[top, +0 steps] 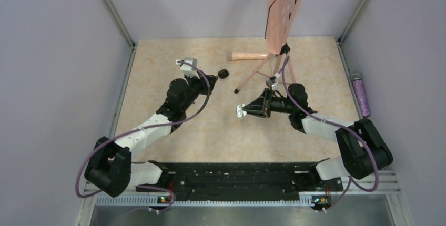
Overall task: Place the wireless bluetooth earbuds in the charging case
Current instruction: Pick up the left earbud from the center of the board, then insert the left earbud into the left side groove of the charging case.
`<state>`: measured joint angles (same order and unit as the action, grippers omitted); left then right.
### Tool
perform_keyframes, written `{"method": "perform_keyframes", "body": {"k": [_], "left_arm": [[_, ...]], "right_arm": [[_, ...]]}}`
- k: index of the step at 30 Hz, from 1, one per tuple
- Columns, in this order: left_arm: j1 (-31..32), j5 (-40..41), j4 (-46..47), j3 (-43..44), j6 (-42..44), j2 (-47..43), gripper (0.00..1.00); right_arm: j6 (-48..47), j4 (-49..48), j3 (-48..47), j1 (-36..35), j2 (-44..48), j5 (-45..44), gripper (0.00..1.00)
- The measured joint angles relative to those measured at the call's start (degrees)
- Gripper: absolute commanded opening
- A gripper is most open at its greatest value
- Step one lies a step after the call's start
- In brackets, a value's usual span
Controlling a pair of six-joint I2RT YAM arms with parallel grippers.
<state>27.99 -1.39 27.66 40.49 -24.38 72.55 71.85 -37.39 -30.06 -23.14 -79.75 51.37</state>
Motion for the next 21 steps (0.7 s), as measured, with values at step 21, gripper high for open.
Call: {"method": "perform_keyframes", "body": {"k": [21], "left_arm": [[0.61, -22.95, 45.53, -15.98, -4.07, -4.68, 0.09]], "right_arm": [[17.64, -31.65, 2.25, 0.07, -10.51, 4.46, 0.0]]}}
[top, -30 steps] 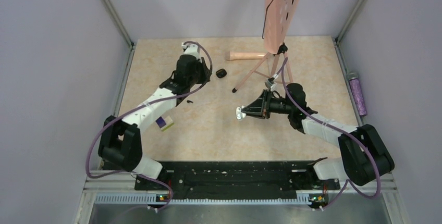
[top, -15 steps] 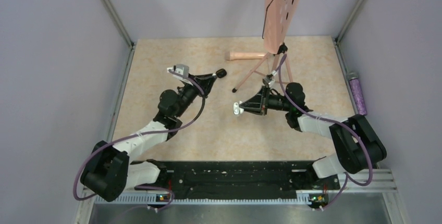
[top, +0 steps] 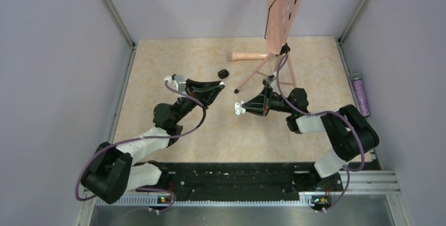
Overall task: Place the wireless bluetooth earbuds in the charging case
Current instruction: Insert the left earbud into the left side groove of the charging case.
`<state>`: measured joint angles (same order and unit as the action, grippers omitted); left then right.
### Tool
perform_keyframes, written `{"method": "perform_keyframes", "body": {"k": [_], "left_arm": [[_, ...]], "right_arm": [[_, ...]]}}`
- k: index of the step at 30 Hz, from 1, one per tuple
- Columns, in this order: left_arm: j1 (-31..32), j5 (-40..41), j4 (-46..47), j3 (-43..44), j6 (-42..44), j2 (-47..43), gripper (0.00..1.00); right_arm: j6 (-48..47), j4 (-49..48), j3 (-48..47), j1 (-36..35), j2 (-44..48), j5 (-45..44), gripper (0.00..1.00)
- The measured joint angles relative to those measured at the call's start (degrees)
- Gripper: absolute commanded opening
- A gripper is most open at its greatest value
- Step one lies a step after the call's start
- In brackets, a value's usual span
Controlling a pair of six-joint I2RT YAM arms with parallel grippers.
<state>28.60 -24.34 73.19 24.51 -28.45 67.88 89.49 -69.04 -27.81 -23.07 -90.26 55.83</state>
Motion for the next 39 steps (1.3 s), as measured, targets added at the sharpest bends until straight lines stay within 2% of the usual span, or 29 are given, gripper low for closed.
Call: {"method": "perform_keyframes", "body": {"k": [12, 39], "left_arm": [[2.16, -9.4, 2.56, 0.04, -1.68, 3.76, 0.07], [4.96, -14.86, -1.62, 3.37, 5.68, 10.32, 0.03]], "right_arm": [[3.61, -5.27, 0.0, 0.0, -0.76, 0.44, 0.0], [3.8, -5.07, 0.0, 0.0, 0.22, 0.39, 0.0]]}}
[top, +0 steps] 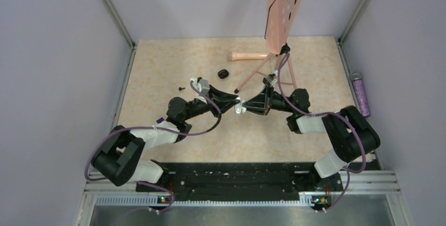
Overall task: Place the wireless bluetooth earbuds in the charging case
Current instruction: Insert the left earbud into the left side groove of the charging case.
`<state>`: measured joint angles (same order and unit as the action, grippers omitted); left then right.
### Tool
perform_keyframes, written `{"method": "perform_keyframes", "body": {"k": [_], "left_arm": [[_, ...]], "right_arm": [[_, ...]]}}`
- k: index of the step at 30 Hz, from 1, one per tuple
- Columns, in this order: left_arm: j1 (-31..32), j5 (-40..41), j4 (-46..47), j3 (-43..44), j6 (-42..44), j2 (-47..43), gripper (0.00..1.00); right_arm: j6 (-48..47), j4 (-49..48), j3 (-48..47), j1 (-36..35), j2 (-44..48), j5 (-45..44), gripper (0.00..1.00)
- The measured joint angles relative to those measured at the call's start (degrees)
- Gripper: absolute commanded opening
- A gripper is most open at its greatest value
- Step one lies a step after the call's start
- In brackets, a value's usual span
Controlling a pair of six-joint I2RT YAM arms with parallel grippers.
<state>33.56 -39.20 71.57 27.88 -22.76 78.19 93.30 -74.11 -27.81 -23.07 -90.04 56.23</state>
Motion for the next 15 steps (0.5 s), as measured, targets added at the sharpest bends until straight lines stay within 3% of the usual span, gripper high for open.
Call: {"method": "perform_keyframes", "body": {"k": [15], "left_arm": [[0.17, 0.02, -0.33, 0.11, 1.6, 1.46, 0.02]], "right_arm": [[0.46, -0.02, 0.0, 0.0, 0.09, 0.0, 0.0]]}}
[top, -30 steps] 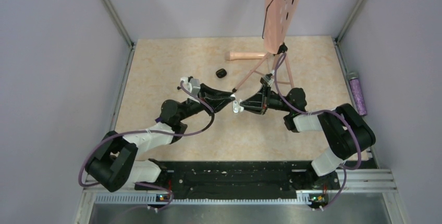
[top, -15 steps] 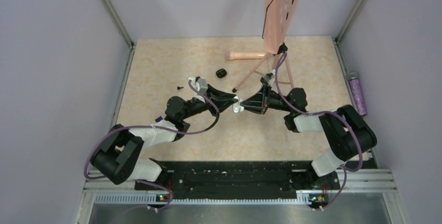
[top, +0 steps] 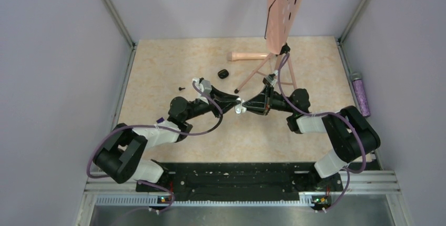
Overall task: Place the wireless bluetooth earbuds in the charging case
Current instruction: Insert the left earbud into the left side groove of the charging case.
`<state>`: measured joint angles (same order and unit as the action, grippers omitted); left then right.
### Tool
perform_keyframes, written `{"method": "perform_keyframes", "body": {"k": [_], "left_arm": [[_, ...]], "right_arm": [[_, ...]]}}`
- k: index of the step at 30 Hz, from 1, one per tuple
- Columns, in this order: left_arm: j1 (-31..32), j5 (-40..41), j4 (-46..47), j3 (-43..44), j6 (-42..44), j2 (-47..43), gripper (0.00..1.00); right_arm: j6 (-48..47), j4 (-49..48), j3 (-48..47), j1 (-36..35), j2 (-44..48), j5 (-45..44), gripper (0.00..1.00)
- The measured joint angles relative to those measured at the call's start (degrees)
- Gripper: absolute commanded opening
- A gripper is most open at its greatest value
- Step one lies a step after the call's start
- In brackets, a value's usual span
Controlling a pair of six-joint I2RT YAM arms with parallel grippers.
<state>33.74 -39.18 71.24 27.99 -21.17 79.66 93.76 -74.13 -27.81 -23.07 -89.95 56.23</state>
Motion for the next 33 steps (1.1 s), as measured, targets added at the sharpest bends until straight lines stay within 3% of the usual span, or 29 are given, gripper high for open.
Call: {"method": "perform_keyframes", "body": {"k": [22, 33], "left_arm": [[0.02, 2.43, 1.03, -0.52, 0.61, 0.48, 0.0], [0.02, 2.8, 1.44, -1.11, 0.57, 0.07, 0.0]], "right_arm": [[2.25, -0.52, 0.09, 0.0, 0.0, -0.24, 0.0], [6.69, -7.26, 0.55, 0.0, -1.42, -1.03, 0.0]]}}
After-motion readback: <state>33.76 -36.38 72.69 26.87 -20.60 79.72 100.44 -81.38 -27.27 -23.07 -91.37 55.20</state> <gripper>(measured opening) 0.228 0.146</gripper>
